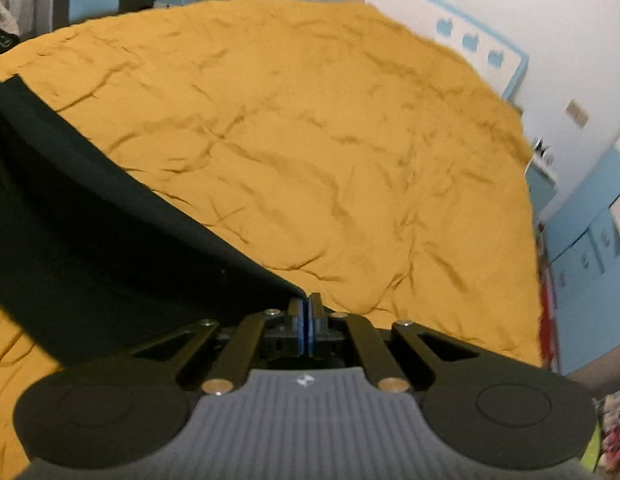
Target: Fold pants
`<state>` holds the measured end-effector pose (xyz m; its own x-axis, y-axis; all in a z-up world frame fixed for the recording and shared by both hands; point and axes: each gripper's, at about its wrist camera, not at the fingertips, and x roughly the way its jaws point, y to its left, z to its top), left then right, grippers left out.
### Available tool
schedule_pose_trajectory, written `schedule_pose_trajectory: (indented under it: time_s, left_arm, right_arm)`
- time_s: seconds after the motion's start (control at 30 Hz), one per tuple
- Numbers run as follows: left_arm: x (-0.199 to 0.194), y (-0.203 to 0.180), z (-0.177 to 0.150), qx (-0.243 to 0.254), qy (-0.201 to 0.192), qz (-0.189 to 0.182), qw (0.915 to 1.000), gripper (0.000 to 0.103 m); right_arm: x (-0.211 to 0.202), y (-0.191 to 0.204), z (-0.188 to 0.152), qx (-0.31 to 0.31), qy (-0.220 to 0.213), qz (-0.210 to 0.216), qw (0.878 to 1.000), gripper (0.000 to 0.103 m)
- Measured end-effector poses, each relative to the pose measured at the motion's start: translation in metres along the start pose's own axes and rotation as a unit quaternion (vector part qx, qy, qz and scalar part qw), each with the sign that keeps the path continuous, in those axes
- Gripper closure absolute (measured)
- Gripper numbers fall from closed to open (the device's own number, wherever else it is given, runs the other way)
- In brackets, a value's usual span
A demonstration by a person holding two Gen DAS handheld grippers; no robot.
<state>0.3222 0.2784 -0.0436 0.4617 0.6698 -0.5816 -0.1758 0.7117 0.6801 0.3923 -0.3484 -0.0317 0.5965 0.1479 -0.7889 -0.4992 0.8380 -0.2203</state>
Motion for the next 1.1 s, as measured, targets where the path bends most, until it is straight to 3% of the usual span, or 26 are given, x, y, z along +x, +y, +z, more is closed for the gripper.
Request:
schedule_pose_trajectory:
  time_s: [0.23,0.47,0.57,0.67,0.8,0.93,1.1]
  left_arm:
    - [0.045,-0.043,0.025,0.064,0.031,0.013,0.9974,0.102]
    - [0.078,-0.07,0.031,0.085,0.057,0.014,0.9947,0.102]
    - [0.084,-0.075,0.03,0.077,0.061,0.015,0.9951,0.094]
    - [0.081,-0.074,0.029,0.051,0.041,0.017,0.9977,0.085]
    - [0.068,-0.059,0.033,-0.013,0.013,0.013,0.9997,0.073]
    - [0.039,-0.044,0.033,-0.057,-0.019,-0.003,0.9982,0.07]
    - [0.003,-0.033,0.023,-0.115,-0.032,-0.058,0.9912,0.07]
  right_arm:
    - [0.092,-0.017,0.006,0.043,0.07,0.038,0.996,0.103]
    - [0.125,-0.018,0.003,0.067,0.091,0.051,0.992,0.103]
    - [0.13,-0.021,0.0,0.079,0.091,0.051,0.991,0.1]
    - [0.132,-0.025,-0.003,0.095,0.09,0.037,0.991,0.082]
    - [0.122,-0.03,-0.004,0.122,0.076,0.036,0.989,0.077]
    - [0.088,-0.043,-0.012,0.168,0.049,0.038,0.984,0.071]
    - [0.054,-0.078,-0.043,0.253,0.019,0.056,0.966,0.071]
